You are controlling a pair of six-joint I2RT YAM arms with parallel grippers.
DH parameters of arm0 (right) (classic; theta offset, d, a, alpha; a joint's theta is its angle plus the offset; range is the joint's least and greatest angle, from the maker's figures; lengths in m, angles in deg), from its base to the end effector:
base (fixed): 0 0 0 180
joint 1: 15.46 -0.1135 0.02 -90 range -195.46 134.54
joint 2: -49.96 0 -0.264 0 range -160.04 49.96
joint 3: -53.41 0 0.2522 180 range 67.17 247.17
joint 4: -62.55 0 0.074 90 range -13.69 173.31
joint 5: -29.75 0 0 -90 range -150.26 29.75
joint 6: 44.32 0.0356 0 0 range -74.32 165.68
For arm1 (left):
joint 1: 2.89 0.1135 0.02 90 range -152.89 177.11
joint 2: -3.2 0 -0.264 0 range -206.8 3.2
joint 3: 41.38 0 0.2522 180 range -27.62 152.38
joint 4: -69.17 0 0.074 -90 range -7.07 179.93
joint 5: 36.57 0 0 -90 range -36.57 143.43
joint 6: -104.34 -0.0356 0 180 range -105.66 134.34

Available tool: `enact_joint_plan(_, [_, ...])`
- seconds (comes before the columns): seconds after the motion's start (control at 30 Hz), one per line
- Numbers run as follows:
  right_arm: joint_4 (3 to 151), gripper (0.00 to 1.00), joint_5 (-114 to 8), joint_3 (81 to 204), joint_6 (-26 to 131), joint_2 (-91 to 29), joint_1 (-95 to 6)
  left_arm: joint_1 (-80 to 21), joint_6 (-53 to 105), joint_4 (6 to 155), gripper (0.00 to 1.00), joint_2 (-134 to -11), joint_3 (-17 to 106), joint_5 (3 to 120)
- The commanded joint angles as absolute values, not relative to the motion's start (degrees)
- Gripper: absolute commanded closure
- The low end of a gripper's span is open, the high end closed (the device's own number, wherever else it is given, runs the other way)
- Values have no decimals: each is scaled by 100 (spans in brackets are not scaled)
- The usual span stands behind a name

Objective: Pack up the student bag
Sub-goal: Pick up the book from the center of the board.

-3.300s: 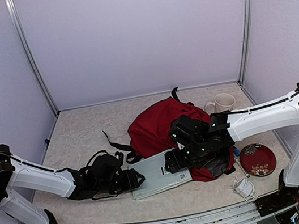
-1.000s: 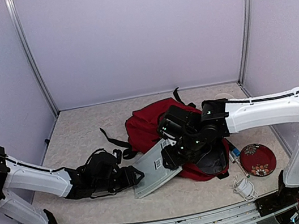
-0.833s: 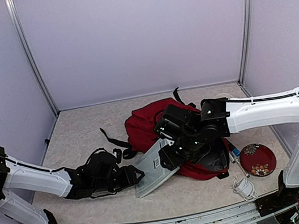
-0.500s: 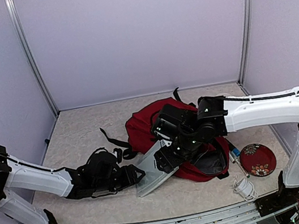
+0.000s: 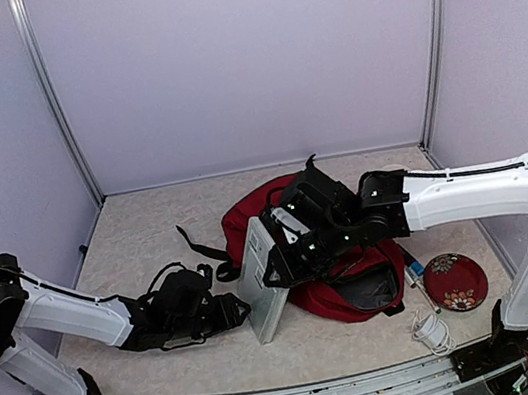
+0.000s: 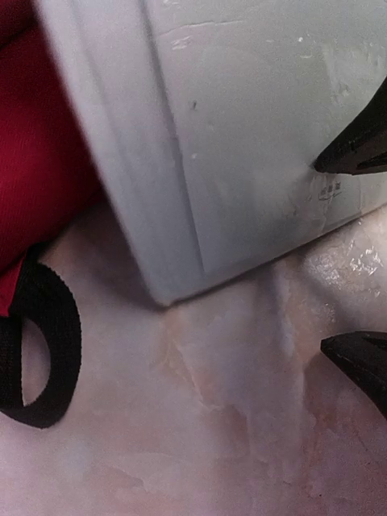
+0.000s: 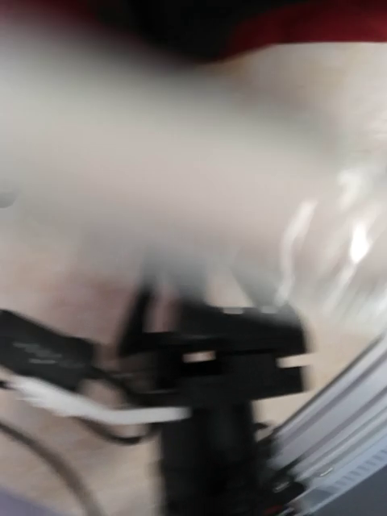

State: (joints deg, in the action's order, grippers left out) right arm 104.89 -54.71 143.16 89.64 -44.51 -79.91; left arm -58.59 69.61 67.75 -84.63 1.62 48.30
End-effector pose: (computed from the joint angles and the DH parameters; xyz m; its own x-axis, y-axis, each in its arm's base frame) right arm 0.1550 0.3321 0.2758 -0.8703 -0.2186 -0.4413 -0.4476 0.7248 0.5238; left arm 0.1539 -0.2199 0.1243 -0.8668 -0.1819 -0.4644 0.1296 0.8169 -0.5620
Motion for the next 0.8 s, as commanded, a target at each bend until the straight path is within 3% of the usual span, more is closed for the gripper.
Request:
enact_joint_plan(0.0, [9505, 69, -5096, 13873, 9033, -4535, -7752, -6037, 6779, 7310, 35, -8663, -22, 5402])
enact_joint_plan(0.2, [9510, 78, -5351, 13619, 9037, -4470, -7672, -6028, 6755, 7282, 34, -8693, -27, 5404])
enact_joint_plan(0.3, [9380, 99, -5242, 13657, 8847, -4451, -7672, -6019, 6718, 7282, 35, -8660, -11, 5419])
enact_joint_plan(0.43, [9168, 100, -5073, 13659, 8629, -4157, -7673, -6040, 6409, 7234, 34, -8009, -120, 5190])
enact_joint_plan(0.77, [8629, 100, -4849, 12936, 8646, -2077, -7049, -6216, 4911, 7842, 14, -5819, 332, 3621])
